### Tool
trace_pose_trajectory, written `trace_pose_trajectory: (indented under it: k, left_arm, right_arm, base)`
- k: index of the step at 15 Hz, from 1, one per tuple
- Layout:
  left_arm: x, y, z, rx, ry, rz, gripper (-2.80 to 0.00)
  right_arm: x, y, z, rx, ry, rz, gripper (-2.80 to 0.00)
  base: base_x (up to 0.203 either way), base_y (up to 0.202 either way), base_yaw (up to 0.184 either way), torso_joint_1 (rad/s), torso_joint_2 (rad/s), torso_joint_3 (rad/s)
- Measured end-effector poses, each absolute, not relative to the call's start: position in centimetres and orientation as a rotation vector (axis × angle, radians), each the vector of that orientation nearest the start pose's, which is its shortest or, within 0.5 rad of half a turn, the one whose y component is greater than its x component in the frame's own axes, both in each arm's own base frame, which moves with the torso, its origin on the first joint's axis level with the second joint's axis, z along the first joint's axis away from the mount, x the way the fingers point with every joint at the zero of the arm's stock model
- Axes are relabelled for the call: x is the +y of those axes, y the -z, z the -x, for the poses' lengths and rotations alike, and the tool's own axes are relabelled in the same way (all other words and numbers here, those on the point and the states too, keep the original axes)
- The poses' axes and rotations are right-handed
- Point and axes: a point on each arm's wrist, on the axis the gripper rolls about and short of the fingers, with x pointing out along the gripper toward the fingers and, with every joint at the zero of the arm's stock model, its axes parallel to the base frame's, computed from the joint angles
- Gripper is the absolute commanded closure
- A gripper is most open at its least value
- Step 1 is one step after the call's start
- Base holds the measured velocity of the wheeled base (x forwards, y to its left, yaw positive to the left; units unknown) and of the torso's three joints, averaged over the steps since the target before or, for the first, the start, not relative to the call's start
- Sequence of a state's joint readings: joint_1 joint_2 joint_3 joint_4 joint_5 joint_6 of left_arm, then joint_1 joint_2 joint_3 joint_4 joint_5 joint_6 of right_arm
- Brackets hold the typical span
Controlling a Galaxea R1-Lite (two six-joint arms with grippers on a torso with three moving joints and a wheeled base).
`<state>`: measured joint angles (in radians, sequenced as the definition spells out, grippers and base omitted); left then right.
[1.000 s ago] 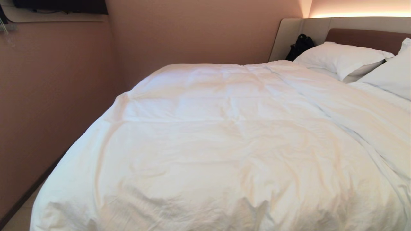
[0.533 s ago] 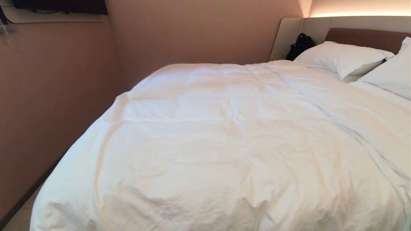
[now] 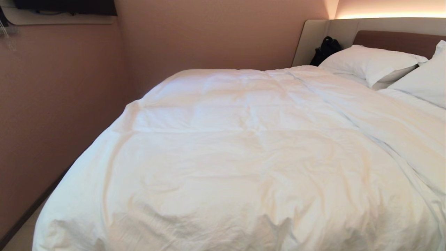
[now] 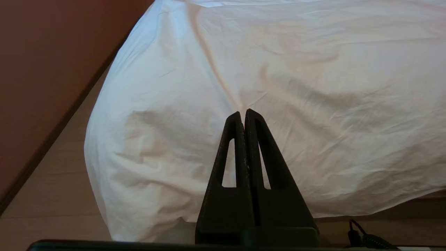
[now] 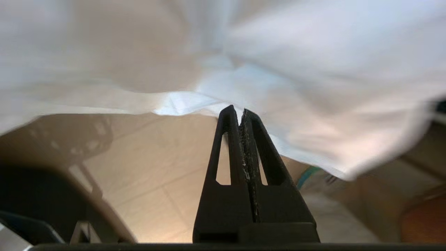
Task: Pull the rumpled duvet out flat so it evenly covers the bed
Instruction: Flatten the corners of the folded blanket
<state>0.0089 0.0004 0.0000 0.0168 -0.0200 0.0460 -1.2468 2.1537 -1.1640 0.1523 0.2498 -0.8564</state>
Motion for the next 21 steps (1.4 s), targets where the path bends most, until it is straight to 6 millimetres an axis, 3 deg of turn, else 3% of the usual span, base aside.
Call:
trace_pose_trajectory:
  k: [3, 6, 13, 17, 21]
  left_arm:
    - [-0.1, -7.4, 2.3, 0.017, 0.011, -0.046, 0.0]
    - [-0.1, -7.4, 2.3, 0.017, 0.011, -0.046, 0.0]
    - [-0.1, -7.4, 2.3, 0.017, 0.011, -0.046, 0.0]
    - [-0.1, -7.4, 2.3, 0.017, 0.011, -0.046, 0.0]
    - [-0.1, -7.4, 2.3, 0.017, 0.011, -0.046, 0.0]
  right_arm:
    - [-32.7, -11.0, -11.6, 1.006, 0.426, 0.016, 0.0]
    - [-31.9, -13.7, -11.4, 0.944, 0.388, 0.009, 0.0]
    - [-34.4, -12.3, -11.5, 0.985, 0.317, -0.176, 0.0]
    - [-36.8, -11.7, -11.3, 0.984, 0.352, -0.207, 0.0]
    - [-37.7, -11.8, -10.8, 0.976, 0.377, -0.201, 0.0]
  base:
    - [0.0, 0.0, 0.0, 0.0, 0.0, 0.0]
    - [0.0, 0.0, 0.0, 0.0, 0.0, 0.0]
    - [0.0, 0.0, 0.0, 0.0, 0.0, 0.0]
    - [0.0, 0.0, 0.0, 0.0, 0.0, 0.0]
    - [0.0, 0.0, 0.0, 0.0, 0.0, 0.0]
